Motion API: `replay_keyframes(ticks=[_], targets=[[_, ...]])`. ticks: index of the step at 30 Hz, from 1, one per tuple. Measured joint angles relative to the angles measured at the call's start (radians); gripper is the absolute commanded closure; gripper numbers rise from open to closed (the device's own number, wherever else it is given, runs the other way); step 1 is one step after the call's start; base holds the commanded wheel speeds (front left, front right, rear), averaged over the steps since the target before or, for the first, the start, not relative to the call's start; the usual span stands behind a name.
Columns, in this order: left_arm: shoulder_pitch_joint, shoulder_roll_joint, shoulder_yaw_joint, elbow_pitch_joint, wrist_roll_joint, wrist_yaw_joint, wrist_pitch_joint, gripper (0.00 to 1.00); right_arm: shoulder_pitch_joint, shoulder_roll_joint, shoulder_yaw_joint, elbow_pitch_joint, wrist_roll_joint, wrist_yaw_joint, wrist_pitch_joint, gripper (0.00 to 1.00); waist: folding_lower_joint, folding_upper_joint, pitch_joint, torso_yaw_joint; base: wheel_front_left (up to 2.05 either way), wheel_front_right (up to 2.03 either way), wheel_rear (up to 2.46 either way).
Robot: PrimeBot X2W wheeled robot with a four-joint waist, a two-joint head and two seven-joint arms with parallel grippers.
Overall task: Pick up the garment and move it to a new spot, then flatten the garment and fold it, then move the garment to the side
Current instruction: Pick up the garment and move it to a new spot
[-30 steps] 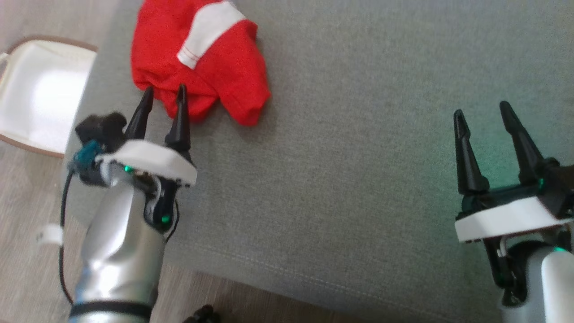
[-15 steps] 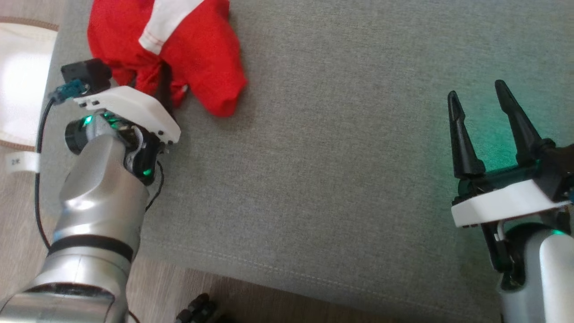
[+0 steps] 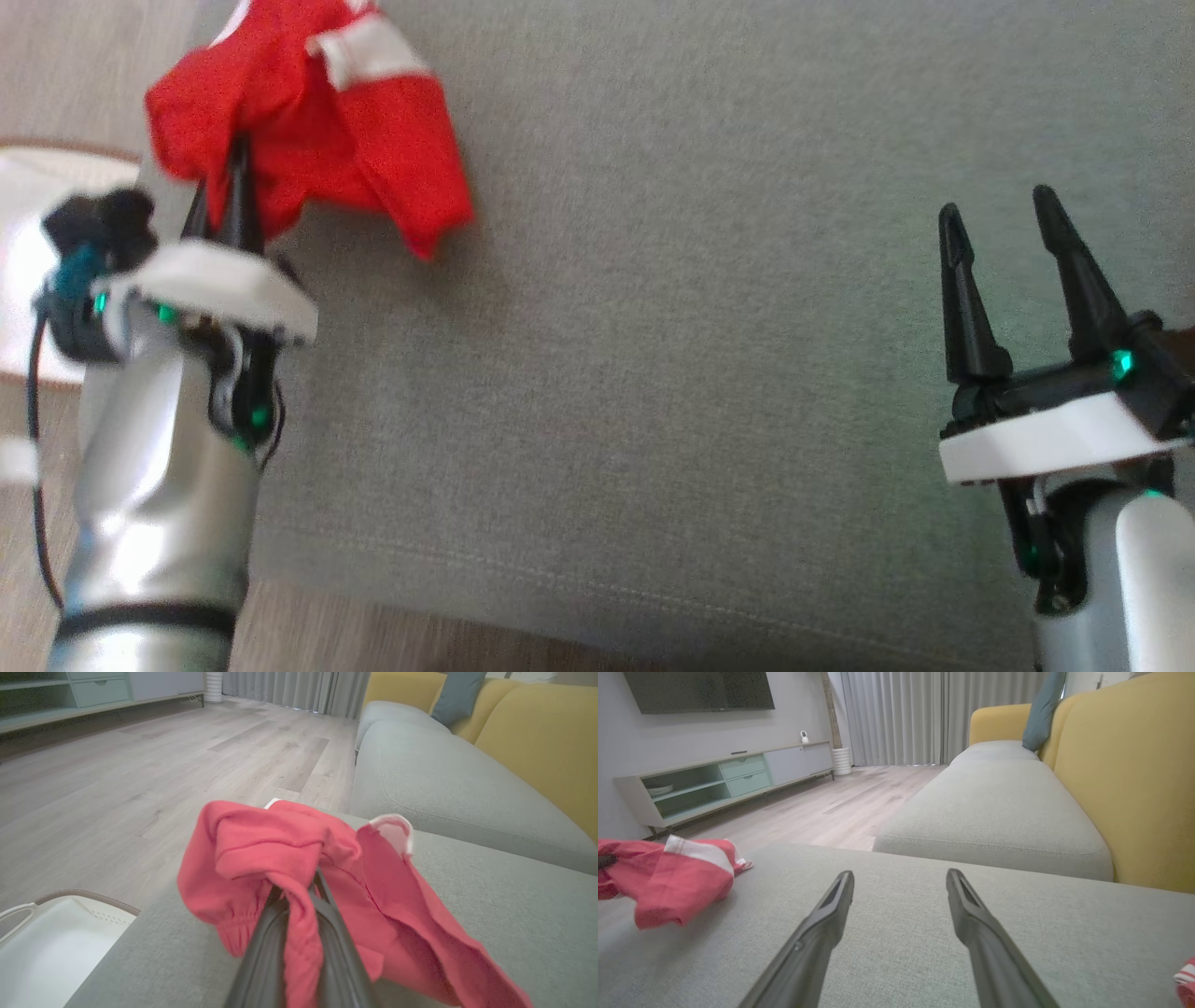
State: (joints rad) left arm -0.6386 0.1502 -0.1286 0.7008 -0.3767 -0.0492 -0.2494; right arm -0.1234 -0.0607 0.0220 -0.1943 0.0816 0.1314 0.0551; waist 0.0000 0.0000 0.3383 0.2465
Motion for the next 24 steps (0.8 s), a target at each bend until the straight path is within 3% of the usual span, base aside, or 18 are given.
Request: replay_keyframes(ticks=[12, 17, 24], targets=[[0.346, 0.029, -0.031, -0.451, 0.066, 0.095, 0.050, 1.00, 0.064, 0.010, 0.008, 0.047, 0.082, 0.000, -0.039, 0.00, 0.0000, 0.0000, -0.142, -0.107, 0.00, 0.00, 0.00], [0.403, 0.029, -0.097, -0.595, 0.085, 0.096, 0.128, 1.00, 0.073, 0.011, 0.021, 0.052, 0.104, 0.000, -0.056, 0.00, 0.0000, 0.0000, -0.155, -0.176, 0.00, 0.00, 0.00], [0.375, 0.024, -0.191, -0.611, 0.114, 0.062, 0.183, 1.00, 0.072, 0.012, 0.057, 0.075, 0.143, 0.000, -0.081, 0.00, 0.0000, 0.0000, -0.134, -0.292, 0.00, 0.00, 0.00]])
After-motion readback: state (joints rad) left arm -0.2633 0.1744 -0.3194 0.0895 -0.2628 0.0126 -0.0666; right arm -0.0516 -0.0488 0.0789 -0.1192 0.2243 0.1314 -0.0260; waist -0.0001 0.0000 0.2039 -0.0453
